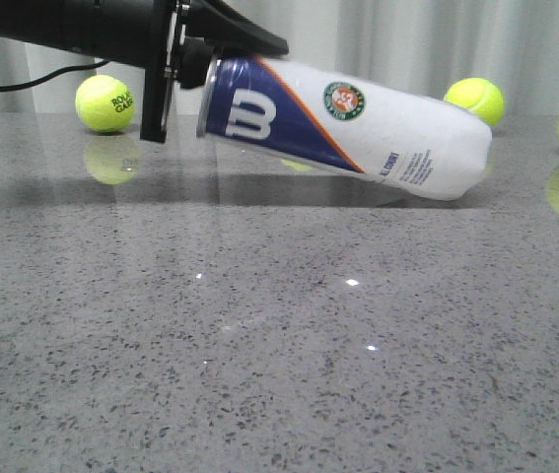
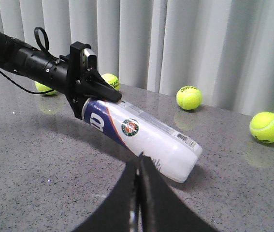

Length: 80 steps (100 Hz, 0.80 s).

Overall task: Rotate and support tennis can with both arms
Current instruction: 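Grasp the can's navy end with the left gripper and lift it, then rotate the can upright with the left gripper and lower it onto the table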

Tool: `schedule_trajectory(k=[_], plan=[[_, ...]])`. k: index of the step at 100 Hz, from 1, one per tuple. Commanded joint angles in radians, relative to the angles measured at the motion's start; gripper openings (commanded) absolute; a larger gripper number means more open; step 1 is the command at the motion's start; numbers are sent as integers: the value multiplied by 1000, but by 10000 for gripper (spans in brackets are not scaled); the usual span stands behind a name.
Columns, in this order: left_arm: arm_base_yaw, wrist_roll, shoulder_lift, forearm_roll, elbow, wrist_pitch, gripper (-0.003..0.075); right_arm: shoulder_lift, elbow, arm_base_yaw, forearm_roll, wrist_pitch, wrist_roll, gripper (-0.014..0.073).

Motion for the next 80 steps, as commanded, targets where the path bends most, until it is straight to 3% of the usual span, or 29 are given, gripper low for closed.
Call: schedule_trajectory(k=[1, 17, 29, 51, 80], plan=[[-8, 31, -54, -138, -31, 115, -19, 11, -24, -5, -6, -74, -3, -61], [-8, 130, -100, -116, -84, 113, -19, 11, -24, -5, -6, -74, -3, -61], [-8, 138, -169, 11, -179, 49, -19, 11, -24, -5, -6, -74, -3, -61], [-76, 93, -312, 510, -385, -118, -19, 11, -24, -5, -6, -74, -3, -61], [-275, -107, -329, 1178, -569, 1, -19, 11, -24, -5, -6, -74, -3, -61]])
